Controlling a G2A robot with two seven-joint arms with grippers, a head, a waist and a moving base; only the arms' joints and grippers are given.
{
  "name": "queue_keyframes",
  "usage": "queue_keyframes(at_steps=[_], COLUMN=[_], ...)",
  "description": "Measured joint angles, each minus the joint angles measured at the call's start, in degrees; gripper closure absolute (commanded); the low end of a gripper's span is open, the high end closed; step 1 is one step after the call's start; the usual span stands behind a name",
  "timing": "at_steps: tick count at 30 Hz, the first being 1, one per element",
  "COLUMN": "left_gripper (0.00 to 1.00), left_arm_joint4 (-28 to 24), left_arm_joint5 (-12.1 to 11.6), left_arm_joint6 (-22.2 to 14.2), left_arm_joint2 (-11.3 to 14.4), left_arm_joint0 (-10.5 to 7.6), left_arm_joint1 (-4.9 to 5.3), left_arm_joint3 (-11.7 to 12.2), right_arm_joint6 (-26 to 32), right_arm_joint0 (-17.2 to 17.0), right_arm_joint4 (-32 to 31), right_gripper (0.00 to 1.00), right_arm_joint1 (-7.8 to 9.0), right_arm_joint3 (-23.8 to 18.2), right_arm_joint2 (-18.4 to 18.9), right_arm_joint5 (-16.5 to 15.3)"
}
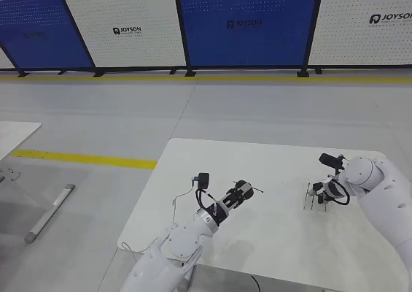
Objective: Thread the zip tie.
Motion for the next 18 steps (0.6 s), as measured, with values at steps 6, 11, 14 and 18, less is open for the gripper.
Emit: queue_keyframes(at_steps=[6,11,14,18], left_gripper=[1.0,1.0,1.0,1.0], left_arm_joint4=[0.0,0.0,0.0,0.0], left_arm_joint5=[0.0,0.0,0.0,0.0], left_arm_joint6=[0.0,0.0,0.0,0.0], left_arm_joint2=[0.0,0.0,0.0,0.0], left_arm_joint0=[0.0,0.0,0.0,0.0], left_arm_joint1=[0.0,0.0,0.0,0.0], left_arm_joint3=[0.0,0.0,0.0,0.0], right_arm_joint6=[0.0,-0.1,-0.2,-0.3], right_arm_joint0=[1.4,2.5,3.1,3.9], right_arm_joint4=[0.1,0.2,0.3,0.4], right_gripper=[0.76,0.78,0.8,0.8], right_arm_joint1=[-1.47,-2.72,-3.42,-4.3], right_arm_joint3=[3.2,5.9,7.6,9.6], right_arm_joint2=[-1.0,-1.8,-2.1,-2.4], right_arm_joint5=[-0.4,-0.9,-1.4,-1.8])
